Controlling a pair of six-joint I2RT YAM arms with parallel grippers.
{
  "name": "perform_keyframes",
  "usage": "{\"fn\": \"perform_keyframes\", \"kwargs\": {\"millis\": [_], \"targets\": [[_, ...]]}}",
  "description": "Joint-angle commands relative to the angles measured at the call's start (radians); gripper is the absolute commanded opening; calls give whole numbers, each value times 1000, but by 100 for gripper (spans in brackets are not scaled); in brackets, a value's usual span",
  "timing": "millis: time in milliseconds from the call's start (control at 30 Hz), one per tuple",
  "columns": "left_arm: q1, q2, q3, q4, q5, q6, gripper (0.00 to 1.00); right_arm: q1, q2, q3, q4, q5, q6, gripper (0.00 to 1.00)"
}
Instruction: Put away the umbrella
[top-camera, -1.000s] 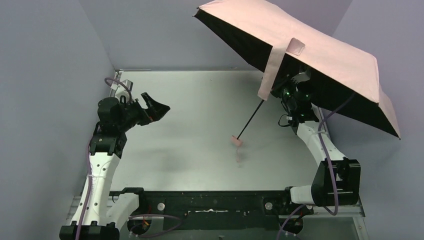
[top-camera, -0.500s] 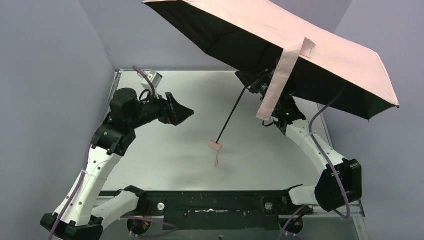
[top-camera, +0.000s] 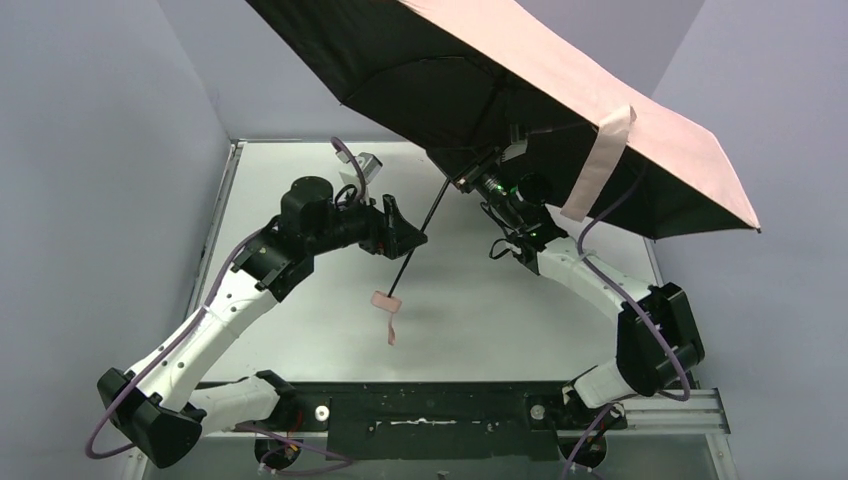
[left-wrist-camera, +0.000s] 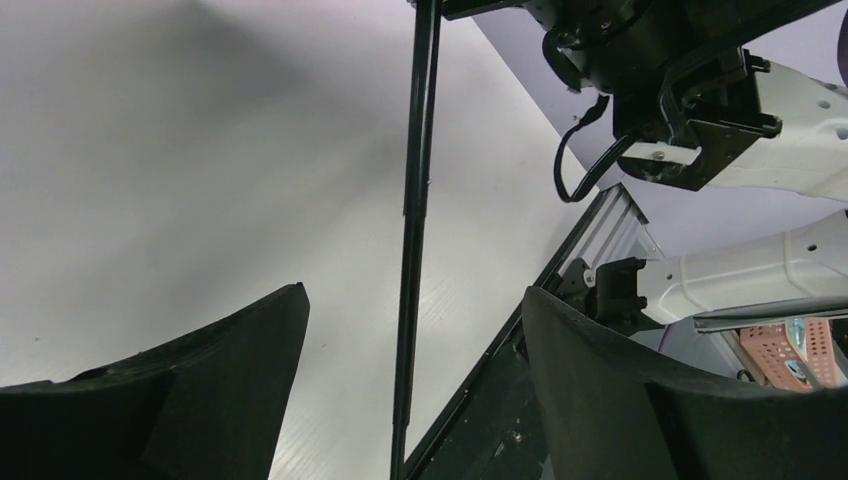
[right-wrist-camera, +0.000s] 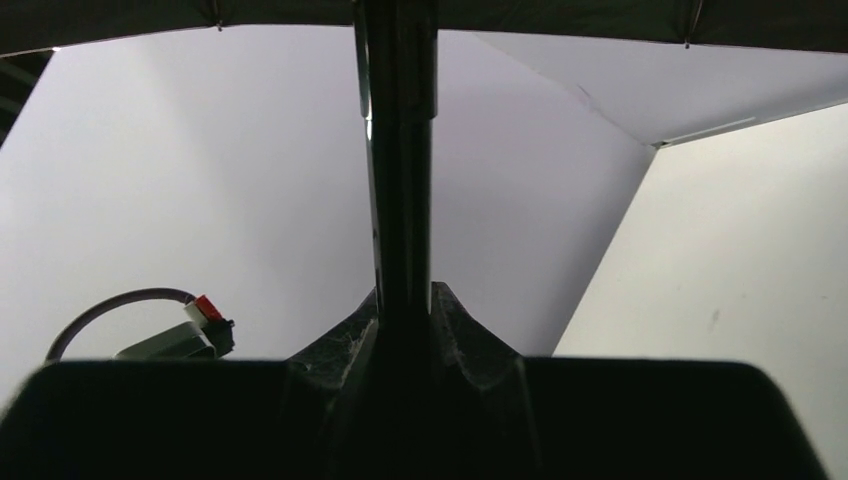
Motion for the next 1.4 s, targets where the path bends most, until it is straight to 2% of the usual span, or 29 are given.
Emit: {"fn": "perform_keyframes", "kwargs": {"millis": [0,167,533,700,900,1167,1367], "targets": [[-18,16,7,113,7,11,75,19,20,14,244,11,83,0],[-23,41,9,155,42,1,70,33,58,49,323,-26,127,0],[-22,74,99,289,132,-34,68,57,132,159,548,-120,242,0],[-21,84,108,326,167,-50,58,62,159,199,634,-159,287,0],[-16,93,98,380,159,-73,48,67,160,206,634,-191,291,0],[23,121,136,426,173,-105,46,76,160,193,637,-219,298,0],[43,155,152,442,197,-124,27,80,159,204,628,-244,298,0]]}}
